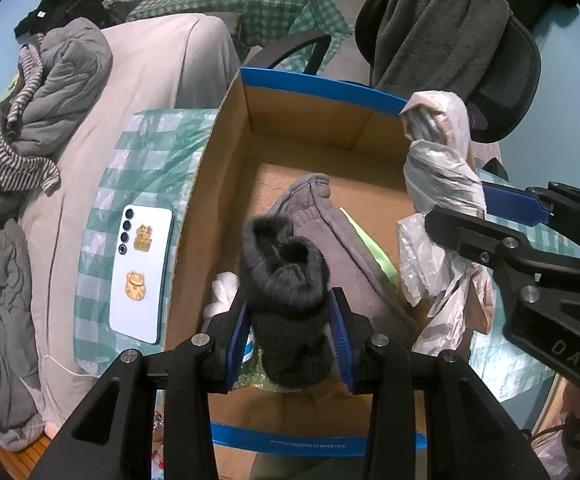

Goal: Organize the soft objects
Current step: 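Open both tools to drop the sock and plastic bag into the box, then move both tools back toward the grey sock on the table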

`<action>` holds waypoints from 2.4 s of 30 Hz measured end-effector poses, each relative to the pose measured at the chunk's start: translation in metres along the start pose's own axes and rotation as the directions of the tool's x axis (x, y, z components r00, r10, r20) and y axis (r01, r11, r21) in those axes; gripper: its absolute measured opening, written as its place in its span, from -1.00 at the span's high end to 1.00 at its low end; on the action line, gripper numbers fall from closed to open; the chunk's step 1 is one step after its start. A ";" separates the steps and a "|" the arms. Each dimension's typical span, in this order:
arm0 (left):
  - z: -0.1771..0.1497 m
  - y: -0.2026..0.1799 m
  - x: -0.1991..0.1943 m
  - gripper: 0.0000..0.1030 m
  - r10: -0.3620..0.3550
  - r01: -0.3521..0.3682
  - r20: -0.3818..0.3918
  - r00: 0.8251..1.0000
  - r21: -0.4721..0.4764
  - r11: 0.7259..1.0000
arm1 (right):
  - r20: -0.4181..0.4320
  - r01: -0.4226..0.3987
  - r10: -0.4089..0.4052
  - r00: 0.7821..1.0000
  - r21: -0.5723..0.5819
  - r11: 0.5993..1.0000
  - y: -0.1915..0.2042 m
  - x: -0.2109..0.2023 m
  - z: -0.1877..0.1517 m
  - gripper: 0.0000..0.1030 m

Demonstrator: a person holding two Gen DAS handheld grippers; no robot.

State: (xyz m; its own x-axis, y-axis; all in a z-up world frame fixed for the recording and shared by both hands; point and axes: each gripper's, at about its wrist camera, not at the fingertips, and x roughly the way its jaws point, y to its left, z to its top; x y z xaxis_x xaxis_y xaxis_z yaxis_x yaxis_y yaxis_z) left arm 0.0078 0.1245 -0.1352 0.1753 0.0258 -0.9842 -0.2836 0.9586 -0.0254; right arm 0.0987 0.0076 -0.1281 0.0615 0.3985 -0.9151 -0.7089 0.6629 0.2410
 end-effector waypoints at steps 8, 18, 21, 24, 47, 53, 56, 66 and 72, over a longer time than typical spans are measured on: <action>-0.002 -0.001 -0.009 -0.21 0.014 -0.014 0.018 1.000 -0.006 1.000 | 0.024 0.045 -0.045 0.999 0.009 0.999 -0.002 -0.006 -0.001 -0.17; -0.010 -0.006 -0.024 -0.21 0.014 -0.013 0.034 0.999 -0.020 1.000 | 0.031 0.053 -0.054 0.998 0.032 0.998 -0.010 -0.022 -0.008 -0.21; -0.012 -0.010 -0.028 -0.21 0.012 -0.012 0.040 0.999 -0.015 1.000 | 0.039 0.057 -0.058 0.998 0.034 0.998 -0.011 -0.029 -0.013 -0.24; -0.014 -0.016 -0.031 -0.21 0.010 -0.010 0.044 0.999 -0.007 1.000 | 0.049 0.062 -0.064 0.997 0.039 0.997 -0.014 -0.036 -0.019 -0.26; -0.022 -0.096 -0.046 -0.21 -0.021 0.013 0.063 0.998 0.131 0.991 | 0.053 0.133 -0.141 0.989 0.129 0.983 -0.077 -0.087 -0.079 -0.26; -0.022 -0.121 -0.045 -0.21 -0.028 0.018 0.057 0.998 0.176 0.984 | 0.042 0.156 -0.166 0.985 0.176 0.972 -0.103 -0.098 -0.102 -0.26; -0.022 -0.135 -0.044 -0.21 -0.033 0.022 0.055 0.998 0.201 0.979 | 0.038 0.167 -0.178 0.983 0.200 0.965 -0.116 -0.105 -0.113 -0.26; -0.020 -0.183 -0.037 -0.21 -0.061 0.049 0.035 0.998 0.271 0.961 | 0.020 0.193 -0.207 0.978 0.273 0.942 -0.153 -0.123 -0.146 -0.26; -0.020 -0.206 -0.032 -0.21 -0.068 0.059 0.019 0.998 0.303 0.951 | 0.009 0.206 -0.220 0.975 0.314 0.927 -0.177 -0.131 -0.168 -0.26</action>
State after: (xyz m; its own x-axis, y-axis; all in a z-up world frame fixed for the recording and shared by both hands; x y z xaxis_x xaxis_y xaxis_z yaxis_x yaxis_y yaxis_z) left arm 0.0419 -0.0797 -0.1023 0.2115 -0.0341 -0.9768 0.0264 0.9992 -0.0292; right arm 0.0979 -0.2686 -0.1051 0.2223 0.2487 -0.9427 -0.4239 0.8954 0.1362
